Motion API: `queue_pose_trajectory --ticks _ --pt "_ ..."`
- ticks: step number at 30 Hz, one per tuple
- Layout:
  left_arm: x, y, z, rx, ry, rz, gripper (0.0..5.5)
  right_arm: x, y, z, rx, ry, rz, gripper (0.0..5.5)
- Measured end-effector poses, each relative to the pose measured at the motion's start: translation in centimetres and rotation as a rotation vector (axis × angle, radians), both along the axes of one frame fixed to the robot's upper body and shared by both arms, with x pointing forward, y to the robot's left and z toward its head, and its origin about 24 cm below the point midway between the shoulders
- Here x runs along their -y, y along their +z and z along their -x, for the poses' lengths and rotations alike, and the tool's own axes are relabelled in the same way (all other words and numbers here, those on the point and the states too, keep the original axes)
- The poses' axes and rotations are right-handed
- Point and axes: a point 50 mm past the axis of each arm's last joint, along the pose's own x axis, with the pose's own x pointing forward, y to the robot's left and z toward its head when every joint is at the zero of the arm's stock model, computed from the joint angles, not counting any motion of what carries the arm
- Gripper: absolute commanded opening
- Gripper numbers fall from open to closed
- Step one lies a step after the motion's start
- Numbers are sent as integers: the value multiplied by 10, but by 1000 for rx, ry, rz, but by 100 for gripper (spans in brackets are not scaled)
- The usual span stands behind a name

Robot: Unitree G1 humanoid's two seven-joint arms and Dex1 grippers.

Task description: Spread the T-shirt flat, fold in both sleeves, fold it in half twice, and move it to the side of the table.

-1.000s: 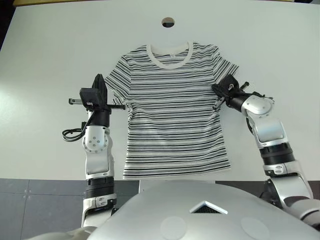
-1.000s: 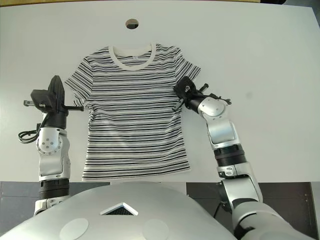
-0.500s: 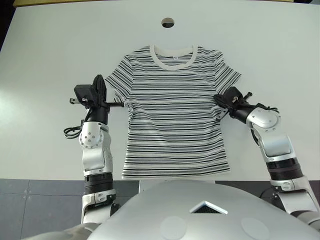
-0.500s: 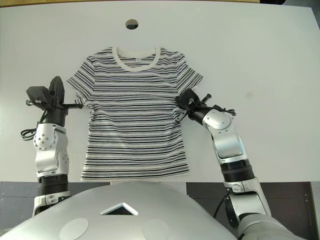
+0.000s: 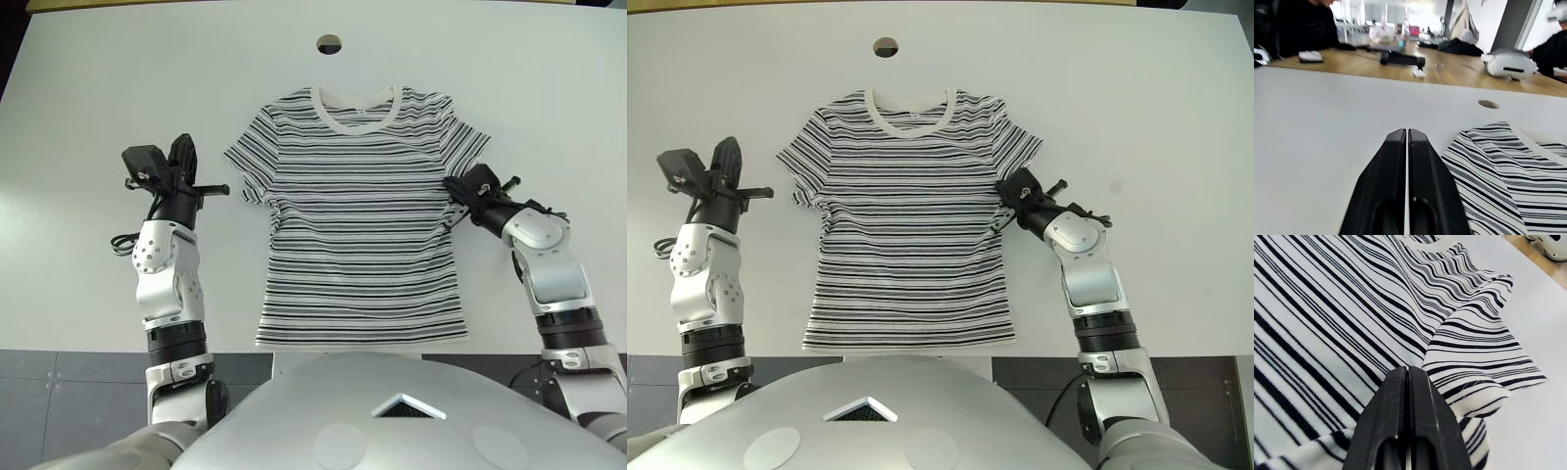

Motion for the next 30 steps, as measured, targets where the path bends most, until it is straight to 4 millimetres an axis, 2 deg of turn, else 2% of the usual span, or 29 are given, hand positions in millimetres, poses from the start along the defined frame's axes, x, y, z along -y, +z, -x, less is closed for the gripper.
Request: queue_pose_trajectory --ticks 3,7,10,13,16,24,30 --pt "0 -6 -9 -93 -51 51 38 -11 7 5 67 16 -113 10" --pt "7 2 -28 -164 -162 78 89 -32 45 5 220 73 -354 10" --pt "13 0 -37 -246 -224 51 141 -37 64 7 271 104 -467 10" --pt "6 -16 -38 -359 -202 -4 194 -41 74 14 287 143 -519 10" --pt "2 -20 -40 -397 -194 -40 244 -45 75 19 277 173 -541 10" --pt "8 -19 -48 -434 -277 -118 247 -54 78 28 275 222 -556 10" --pt "15 -20 -47 -442 -336 -128 143 -53 78 27 280 209 -557 10"
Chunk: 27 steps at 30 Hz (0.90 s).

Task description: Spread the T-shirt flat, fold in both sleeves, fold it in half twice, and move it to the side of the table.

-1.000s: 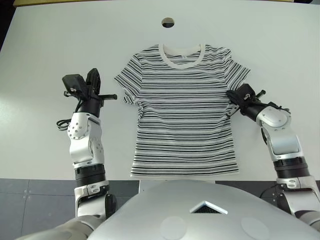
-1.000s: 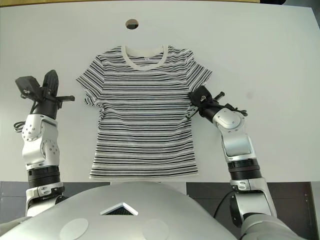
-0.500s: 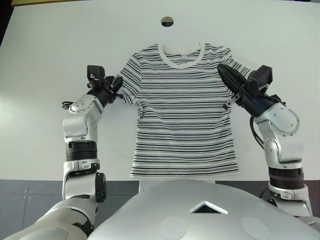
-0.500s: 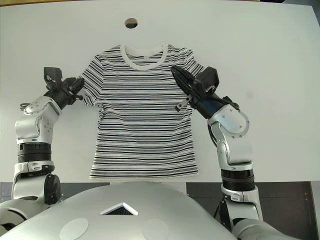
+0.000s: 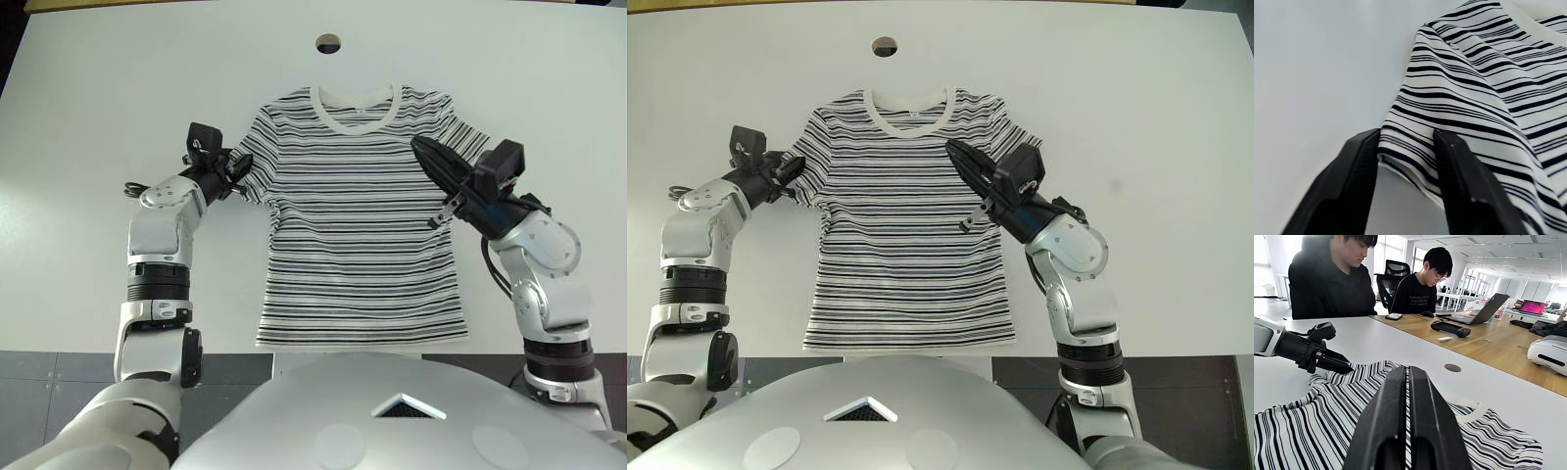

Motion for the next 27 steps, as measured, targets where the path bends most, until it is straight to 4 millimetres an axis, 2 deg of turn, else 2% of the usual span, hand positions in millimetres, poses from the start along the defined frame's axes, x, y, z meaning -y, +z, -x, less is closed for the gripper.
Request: queue_pose_trajectory --ticks 9,15,21,25,27 --pt "0 0 0 4 0 17 13 -3 -3 -1 5 -23 -2 10" --pt "6 5 1 12 13 36 11 3 -13 -5 -20 -87 35 10" --pt "51 29 -9 90 -67 142 11 8 -21 -9 -32 -129 55 10" --pt "96 24 -12 68 -143 206 11 5 -26 -13 -37 -137 61 10" --pt "104 15 -11 36 -142 203 11 5 -26 -14 -36 -142 67 10"
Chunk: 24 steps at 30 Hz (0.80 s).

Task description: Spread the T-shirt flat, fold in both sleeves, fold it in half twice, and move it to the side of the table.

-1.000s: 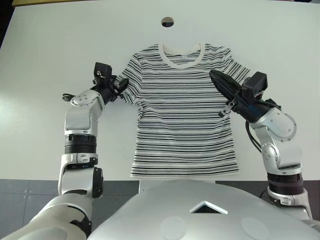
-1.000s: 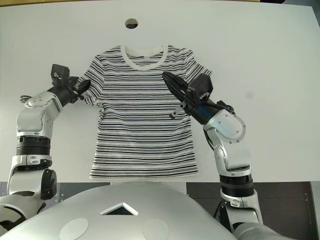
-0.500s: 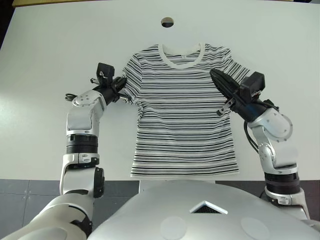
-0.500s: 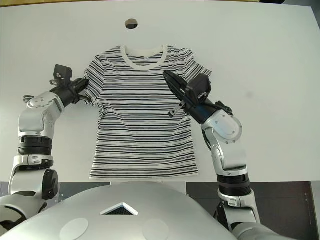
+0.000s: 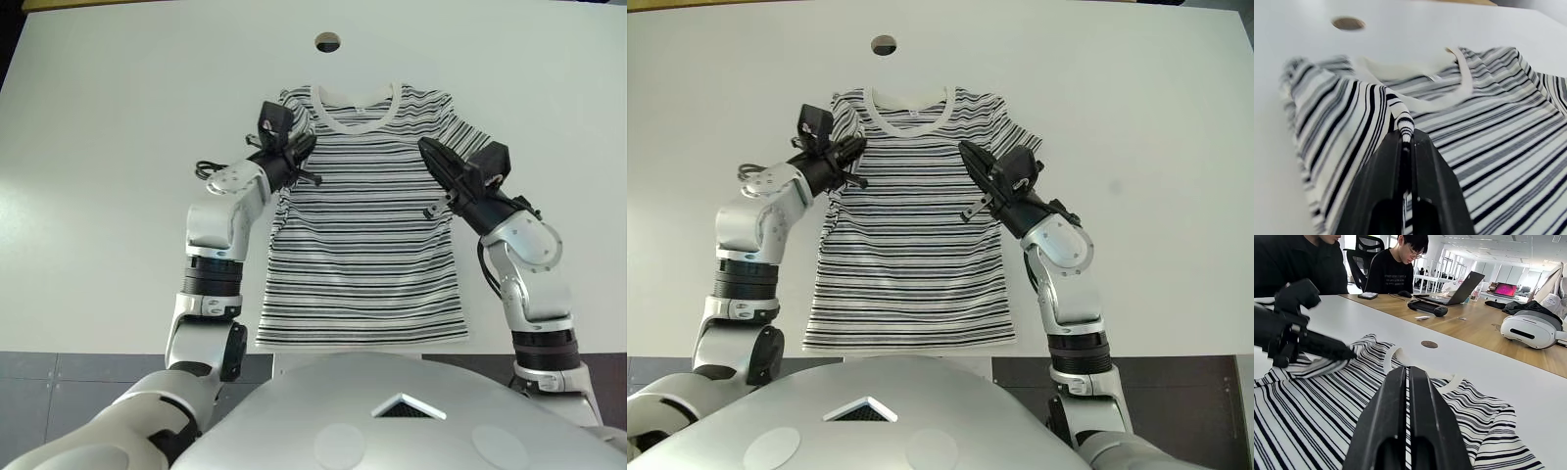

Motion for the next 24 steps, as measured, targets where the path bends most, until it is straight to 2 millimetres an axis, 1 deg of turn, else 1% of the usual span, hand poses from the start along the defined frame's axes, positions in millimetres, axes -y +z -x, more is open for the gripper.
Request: queue_pose_trajectory --ticks 2,4,5,6,8,10,11,12,13,15,16,18,20,23,24 --pt "6 -12 0 -37 6 -22 11 1 -3 -1 -9 -10 8 10" --pt "8 -14 -6 -24 7 -70 11 2 -5 -3 -18 -33 9 10" --pt "10 -15 -8 -13 9 -86 33 3 -7 -6 -20 -56 10 10" --pt "11 -16 -10 -7 11 -96 48 6 -7 -9 -22 -84 11 30" --pt "12 -19 -11 0 16 -100 84 19 -9 -20 -54 -194 5 70" --pt "12 -20 -11 8 17 -104 113 38 -13 -33 -115 -325 -1 107" --pt "12 -21 -11 10 18 -103 133 45 -17 -37 -144 -365 6 129" --pt "12 -20 -11 14 19 -101 146 56 -23 -42 -196 -423 33 145" --pt "12 -20 -10 17 18 -96 166 65 -29 -45 -235 -460 73 169" --pt "11 -19 -6 31 25 -68 187 75 -37 -48 -283 -493 116 206" --pt "11 -19 -3 37 35 -45 187 78 -42 -49 -307 -501 135 206" --pt "10 -12 2 72 48 -3 187 83 -48 -52 -341 -510 159 206" --pt "10 6 6 162 41 53 187 88 -54 -56 -380 -523 154 206" --pt "11 35 14 293 18 152 187 94 -54 -64 -426 -546 82 206" --pt "9 41 17 317 18 179 187 97 -55 -66 -444 -553 63 206"
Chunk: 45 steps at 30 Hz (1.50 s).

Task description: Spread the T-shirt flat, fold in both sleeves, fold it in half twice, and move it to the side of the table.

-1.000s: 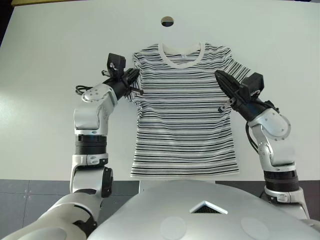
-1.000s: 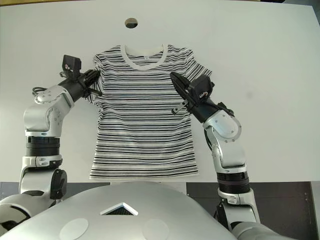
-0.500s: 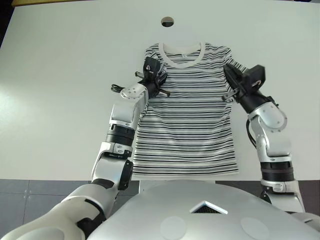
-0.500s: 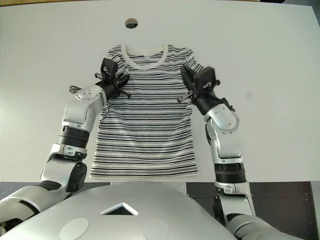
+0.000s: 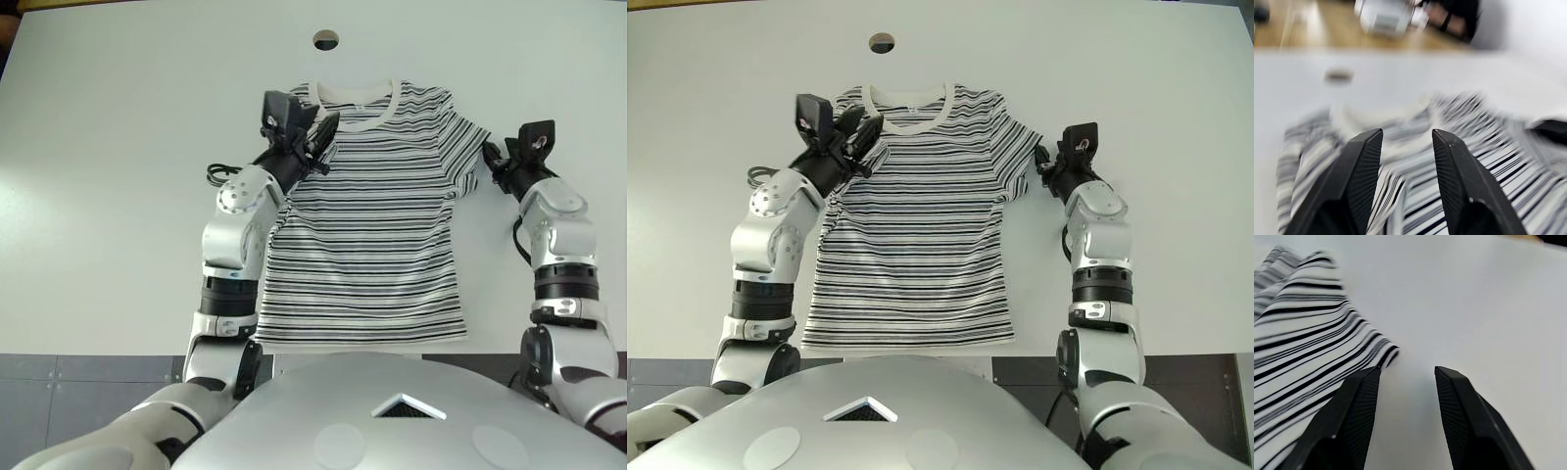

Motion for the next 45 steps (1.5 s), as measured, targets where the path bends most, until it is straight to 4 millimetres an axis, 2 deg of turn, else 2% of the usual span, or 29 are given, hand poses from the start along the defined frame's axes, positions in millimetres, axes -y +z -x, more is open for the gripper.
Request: queue_pose_trajectory --ticks 2,8,13,16,20,23,25,28,33,36,42,45 --pt "-6 3 5 15 10 17 187 2 0 -3 -11 -10 -45 206" --pt "-18 -5 12 -14 45 22 187 2 1 -7 -19 3 -106 206" --pt "-19 -6 14 -15 54 23 187 4 5 -8 3 -5 -130 206" --pt "-18 -6 14 -4 56 24 187 -1 15 -11 53 19 -136 206" --pt "-18 -8 15 -9 59 24 187 -9 19 -12 79 38 -159 206" --pt "-19 -12 16 -24 63 23 187 -12 17 -12 74 54 -159 206" --pt "-19 -13 16 -27 65 23 187 -15 9 -11 45 62 -151 206" --pt "-20 -13 16 -27 65 22 142 -14 -2 -8 8 51 -144 209" --pt "-20 -14 17 -29 63 21 58 -15 -2 -11 5 64 -121 209" --pt "-19 -14 17 -25 63 21 11 -16 -3 -11 2 81 -118 157" --pt "-20 -14 17 -24 66 19 10 -18 -3 -10 1 94 -122 25" --pt "-21 -14 17 -21 68 19 10 -19 -3 -8 8 108 -124 15"
